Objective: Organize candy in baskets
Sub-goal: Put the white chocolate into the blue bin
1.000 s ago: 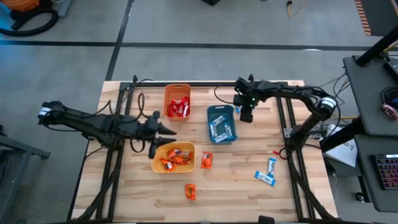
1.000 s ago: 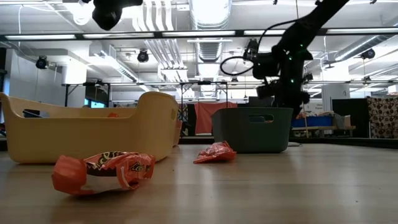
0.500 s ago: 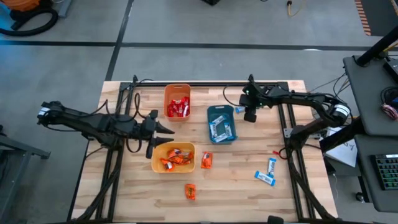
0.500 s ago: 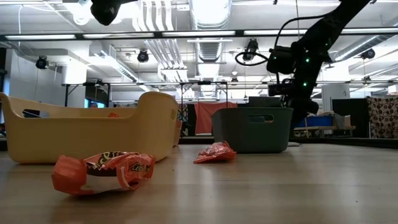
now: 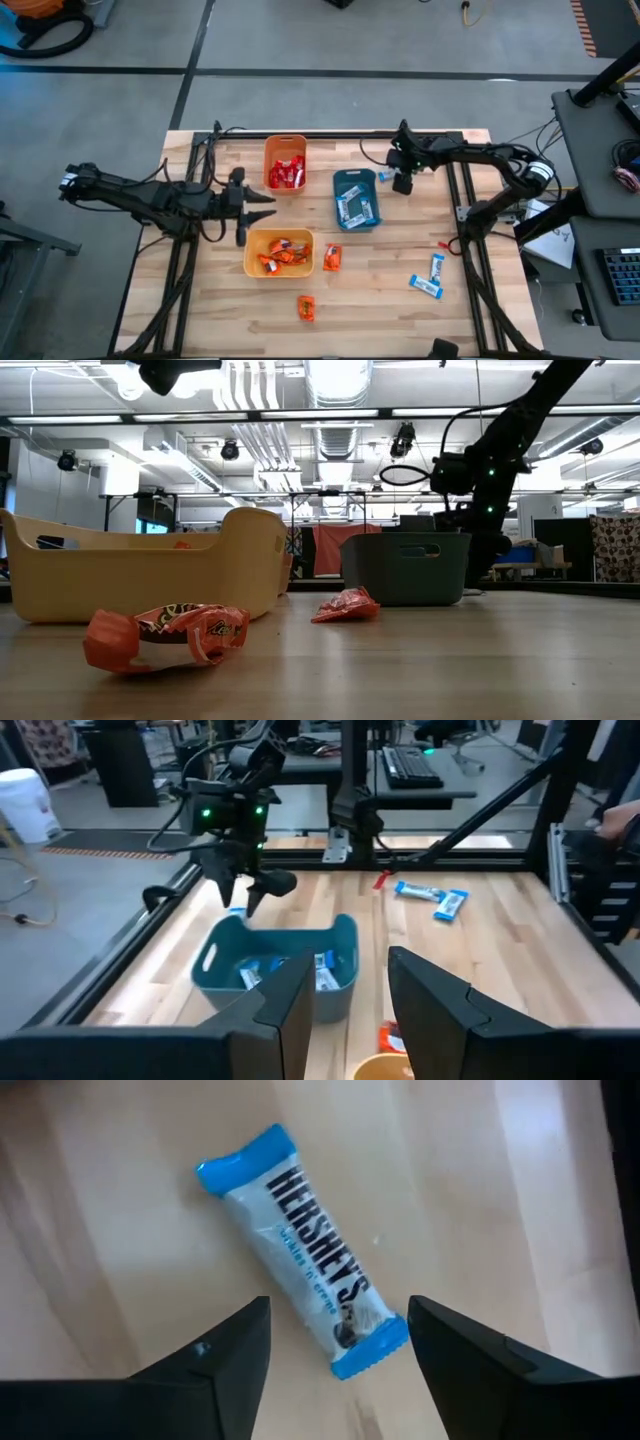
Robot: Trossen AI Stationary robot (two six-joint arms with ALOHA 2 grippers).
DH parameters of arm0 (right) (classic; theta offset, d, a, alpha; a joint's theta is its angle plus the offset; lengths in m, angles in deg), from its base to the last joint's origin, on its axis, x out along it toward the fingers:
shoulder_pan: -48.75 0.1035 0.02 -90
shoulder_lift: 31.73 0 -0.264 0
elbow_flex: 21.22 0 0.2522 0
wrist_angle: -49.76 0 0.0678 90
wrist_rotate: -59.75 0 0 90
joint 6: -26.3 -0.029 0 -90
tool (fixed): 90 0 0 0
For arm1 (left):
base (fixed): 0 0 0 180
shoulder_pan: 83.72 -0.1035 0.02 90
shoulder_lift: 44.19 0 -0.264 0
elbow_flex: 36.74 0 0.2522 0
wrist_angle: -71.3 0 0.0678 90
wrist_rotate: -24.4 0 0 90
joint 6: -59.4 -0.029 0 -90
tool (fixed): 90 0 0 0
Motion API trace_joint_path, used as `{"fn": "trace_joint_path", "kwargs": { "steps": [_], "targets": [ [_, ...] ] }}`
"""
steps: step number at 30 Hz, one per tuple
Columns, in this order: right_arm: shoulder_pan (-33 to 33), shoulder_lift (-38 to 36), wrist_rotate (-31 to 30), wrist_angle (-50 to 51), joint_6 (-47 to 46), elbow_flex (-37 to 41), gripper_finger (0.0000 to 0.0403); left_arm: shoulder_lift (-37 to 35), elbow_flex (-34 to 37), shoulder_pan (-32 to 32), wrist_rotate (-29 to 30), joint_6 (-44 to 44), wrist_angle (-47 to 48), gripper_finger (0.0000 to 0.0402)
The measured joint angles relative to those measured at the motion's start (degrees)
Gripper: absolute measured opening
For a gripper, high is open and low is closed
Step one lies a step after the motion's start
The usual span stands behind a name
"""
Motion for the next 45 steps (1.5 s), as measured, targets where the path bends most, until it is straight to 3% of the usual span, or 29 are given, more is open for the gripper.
{"fn": "trace_joint_path", "kwargs": {
  "steps": [5,19,34,40,45],
  "targets": [
    [-1.9,0.7,0.2,-0.9,-4.3,0.0,0.0231,-0.1,0.0,0.0,2.7,-1.6,0.3,0.0113],
    [-2.6,6.2,2.2,-1.0,2.3,-0.8,0.0223,-0.3,0.0,0.0,4.8,-3.7,0.4,0.0113],
    [-2.6,5.0,4.1,0.5,2.4,-0.7,0.0052,-0.3,0.0,0.0,4.8,-3.6,0.8,0.0113],
    [-2.6,2.2,4.8,2.6,1.6,-0.5,0.0016,-0.3,0.1,0.0,4.8,-3.2,0.7,0.0113],
    [-2.6,-2.2,4.3,3.3,-1.7,-0.5,0.0008,-0.3,0.1,0.0,4.8,-3.1,0.7,0.0113]
  ]
}}
